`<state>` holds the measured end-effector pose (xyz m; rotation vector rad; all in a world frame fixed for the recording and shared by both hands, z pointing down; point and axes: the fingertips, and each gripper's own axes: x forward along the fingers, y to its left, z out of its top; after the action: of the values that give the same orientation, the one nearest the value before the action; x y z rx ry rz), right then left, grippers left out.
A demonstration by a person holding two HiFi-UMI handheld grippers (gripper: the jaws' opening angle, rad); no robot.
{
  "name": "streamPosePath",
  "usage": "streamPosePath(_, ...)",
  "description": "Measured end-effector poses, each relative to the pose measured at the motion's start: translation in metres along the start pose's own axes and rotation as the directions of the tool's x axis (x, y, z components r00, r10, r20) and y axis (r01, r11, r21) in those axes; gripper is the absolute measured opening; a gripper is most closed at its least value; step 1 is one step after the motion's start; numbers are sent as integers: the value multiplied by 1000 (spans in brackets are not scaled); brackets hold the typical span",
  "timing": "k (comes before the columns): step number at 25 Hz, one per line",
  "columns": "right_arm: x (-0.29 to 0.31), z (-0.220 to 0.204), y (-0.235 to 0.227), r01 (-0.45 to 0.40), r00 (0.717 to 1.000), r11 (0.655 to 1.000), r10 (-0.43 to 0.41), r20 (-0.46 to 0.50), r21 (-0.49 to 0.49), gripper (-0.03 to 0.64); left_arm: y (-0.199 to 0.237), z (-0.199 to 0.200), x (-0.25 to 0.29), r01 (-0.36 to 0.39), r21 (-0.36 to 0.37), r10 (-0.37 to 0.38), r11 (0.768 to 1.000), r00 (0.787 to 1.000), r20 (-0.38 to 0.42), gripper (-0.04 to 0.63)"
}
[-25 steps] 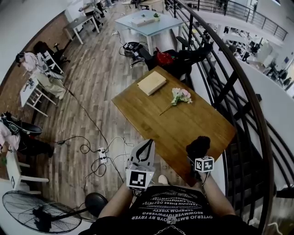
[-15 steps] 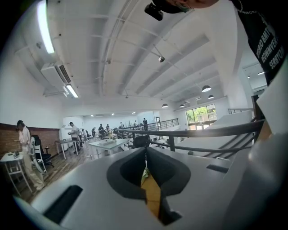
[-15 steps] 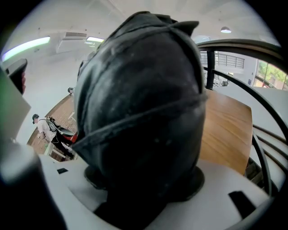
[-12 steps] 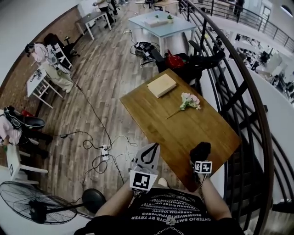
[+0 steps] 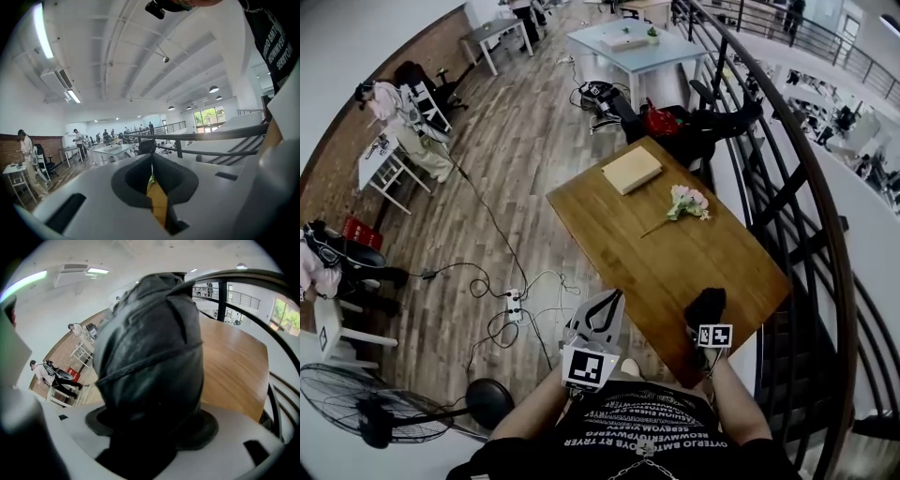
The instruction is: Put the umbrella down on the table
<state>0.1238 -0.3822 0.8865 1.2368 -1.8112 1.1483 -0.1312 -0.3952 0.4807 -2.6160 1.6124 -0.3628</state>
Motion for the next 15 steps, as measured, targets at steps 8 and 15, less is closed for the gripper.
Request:
streamPosePath(8, -32, 24, 2, 4, 996, 997, 4, 93, -78, 350, -18, 4, -7, 8, 14, -8, 1000, 1000, -20, 31)
streamPosePath(15, -76, 41, 15, 6, 978, 978, 38, 204, -210, 287, -28, 4, -10, -59, -37, 58, 998, 998, -24, 31)
